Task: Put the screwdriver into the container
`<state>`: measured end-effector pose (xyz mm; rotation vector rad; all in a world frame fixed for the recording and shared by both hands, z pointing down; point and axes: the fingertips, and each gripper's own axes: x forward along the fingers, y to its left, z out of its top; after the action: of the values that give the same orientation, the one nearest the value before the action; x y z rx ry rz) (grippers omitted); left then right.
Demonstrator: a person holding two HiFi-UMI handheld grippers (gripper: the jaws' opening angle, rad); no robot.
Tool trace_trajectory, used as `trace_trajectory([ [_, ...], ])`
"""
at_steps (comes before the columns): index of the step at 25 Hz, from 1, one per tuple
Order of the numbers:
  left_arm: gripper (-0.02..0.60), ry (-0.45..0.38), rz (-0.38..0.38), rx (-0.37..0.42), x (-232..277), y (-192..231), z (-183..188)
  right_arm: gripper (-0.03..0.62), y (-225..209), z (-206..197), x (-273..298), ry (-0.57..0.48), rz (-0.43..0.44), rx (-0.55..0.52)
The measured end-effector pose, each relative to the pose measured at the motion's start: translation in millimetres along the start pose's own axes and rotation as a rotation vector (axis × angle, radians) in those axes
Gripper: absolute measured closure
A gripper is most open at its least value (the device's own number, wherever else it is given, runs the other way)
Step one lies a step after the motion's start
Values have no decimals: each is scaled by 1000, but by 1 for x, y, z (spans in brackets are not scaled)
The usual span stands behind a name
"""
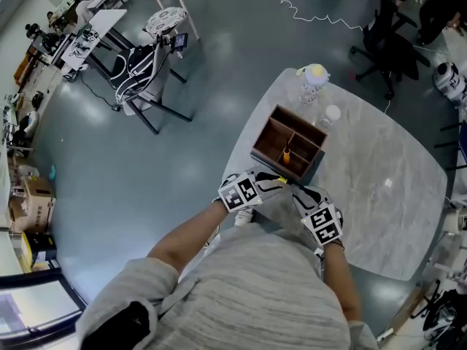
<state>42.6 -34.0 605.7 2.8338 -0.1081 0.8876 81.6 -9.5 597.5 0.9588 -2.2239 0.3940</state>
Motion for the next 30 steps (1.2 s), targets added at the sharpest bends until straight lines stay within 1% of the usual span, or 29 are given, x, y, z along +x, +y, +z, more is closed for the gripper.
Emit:
trace_trajectory([
  [4, 446, 131, -4, 88, 17, 7, -23, 477, 2, 0, 5, 4, 2, 4],
  [8, 446, 229, 3, 147, 33, 11, -39, 476, 3, -1, 7, 11, -3, 3],
  [12, 449, 328, 27, 226, 46, 14, -52, 476, 2, -3, 5, 24, -13, 5],
  [16, 449, 423, 85, 301, 57, 22, -71, 476, 0, -4, 0, 25, -27, 9],
  [19, 449, 465, 130, 346, 65, 29, -83, 476, -2, -4, -2, 24, -34, 12],
  [22, 460, 477, 158, 393, 71, 31, -84, 477, -3, -8, -6, 35, -38, 18],
  [27, 471, 572, 182, 539, 80, 33, -97, 477, -5, -12, -10, 50, -42, 24],
  [28, 471, 584, 186, 550, 81, 34, -100, 477, -6, -12, -10, 52, -43, 25],
  [30, 471, 601, 187, 547, 86, 34, -104, 476, -7, -12, -9, 54, -42, 27],
])
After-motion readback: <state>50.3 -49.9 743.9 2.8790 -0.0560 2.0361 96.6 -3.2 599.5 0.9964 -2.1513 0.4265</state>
